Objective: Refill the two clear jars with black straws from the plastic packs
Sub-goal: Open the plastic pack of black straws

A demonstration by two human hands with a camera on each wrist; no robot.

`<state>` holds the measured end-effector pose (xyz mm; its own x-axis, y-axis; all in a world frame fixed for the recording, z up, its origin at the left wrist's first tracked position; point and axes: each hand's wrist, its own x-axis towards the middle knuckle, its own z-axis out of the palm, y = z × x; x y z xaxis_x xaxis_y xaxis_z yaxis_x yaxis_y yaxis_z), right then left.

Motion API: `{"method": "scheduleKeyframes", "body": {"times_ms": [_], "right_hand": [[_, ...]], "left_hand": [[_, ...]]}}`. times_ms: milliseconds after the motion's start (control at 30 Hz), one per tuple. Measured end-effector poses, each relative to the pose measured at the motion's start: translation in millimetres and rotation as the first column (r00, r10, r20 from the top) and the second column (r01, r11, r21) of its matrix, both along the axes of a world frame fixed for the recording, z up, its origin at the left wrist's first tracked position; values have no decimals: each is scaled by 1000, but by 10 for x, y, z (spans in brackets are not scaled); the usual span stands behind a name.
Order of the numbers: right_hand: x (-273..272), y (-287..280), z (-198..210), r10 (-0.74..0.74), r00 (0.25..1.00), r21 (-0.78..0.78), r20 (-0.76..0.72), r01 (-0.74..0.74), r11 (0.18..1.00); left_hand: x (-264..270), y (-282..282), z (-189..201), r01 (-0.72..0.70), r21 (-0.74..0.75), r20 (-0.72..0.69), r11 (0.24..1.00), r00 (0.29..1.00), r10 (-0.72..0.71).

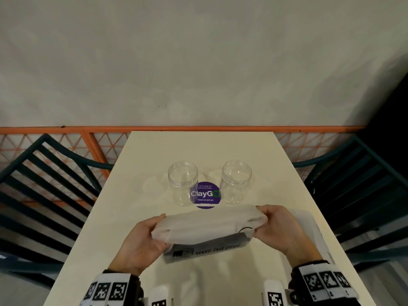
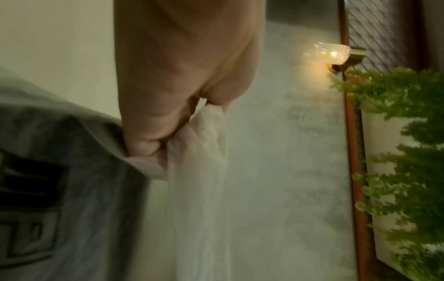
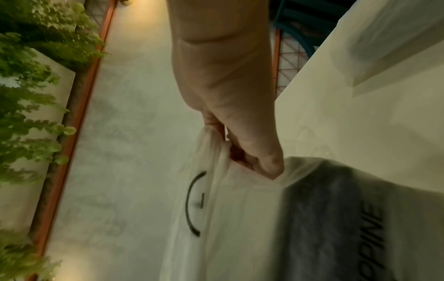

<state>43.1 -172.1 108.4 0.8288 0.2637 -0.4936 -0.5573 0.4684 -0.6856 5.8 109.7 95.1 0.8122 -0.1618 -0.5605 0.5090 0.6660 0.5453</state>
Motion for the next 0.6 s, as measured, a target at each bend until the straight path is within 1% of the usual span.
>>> {"method": "scheduleKeyframes", "body": {"times_ms": [33, 67, 100, 133, 167, 200, 233, 267, 300, 333, 367, 400, 500, 533, 567, 600], "right_hand": [[-14, -4, 6, 18, 1000, 24, 11, -19, 1000], [-25, 4, 38, 30, 1000, 81, 8, -31, 996], [-25, -5, 35, 49, 998, 78, 26, -51, 996], [-22, -11, 24, 61, 997, 8, 55, -62, 998], [-19, -5, 13, 70, 994, -140, 81, -59, 988], [-39, 15, 17, 93, 989, -302, 119, -53, 952], [-37, 46, -6, 126, 979, -474, 159, -36, 880], [-39, 75, -15, 177, 963, -634, 202, -9, 773], [-31, 91, -32, 226, 943, -759, 242, 39, 650], [-19, 90, -52, 253, 924, -837, 288, 115, 535], [-6, 79, -64, 256, 908, -872, 333, 193, 451], [4, 66, -65, 249, 892, -878, 378, 260, 402], [18, 46, -88, 230, 860, -873, 455, 380, 306], [17, 37, -93, 206, 862, -870, 463, 397, 293], [8, 30, -82, 172, 871, -865, 461, 396, 308], [-3, 26, -64, 142, 882, -859, 449, 382, 341]], "left_hand": [[-14, -17, 8, -8, 36, 36, 999, 999, 7], [-26, -30, 30, 6, 86, 82, 996, 997, -14], [-37, -44, 44, 22, 149, 141, 989, 989, -43], [-58, -53, 71, 35, 216, 178, 976, 981, -74], [-66, -52, 62, 45, 297, 198, 954, 974, -107], [-70, -59, 45, 49, 387, 183, 921, 975, -128], [-74, -81, 32, 61, 477, 171, 877, 972, -161], [-85, -113, 46, 75, 568, 153, 820, 969, -195], [-95, -144, 53, 80, 643, 149, 762, 963, -226], [-100, -171, 63, 67, 715, 145, 696, 960, -241], [-98, -188, 59, 44, 774, 145, 631, 959, -245], [-94, -199, 61, 19, 829, 137, 559, 962, -235], [-73, -170, -2, -99, 946, 163, 310, 968, -190], [-75, -150, -27, -133, 964, 175, 229, 969, -175], [-81, -133, -43, -157, 972, 185, 175, 969, -162], [-93, -117, -55, -156, 976, 179, 149, 971, -160]]}}
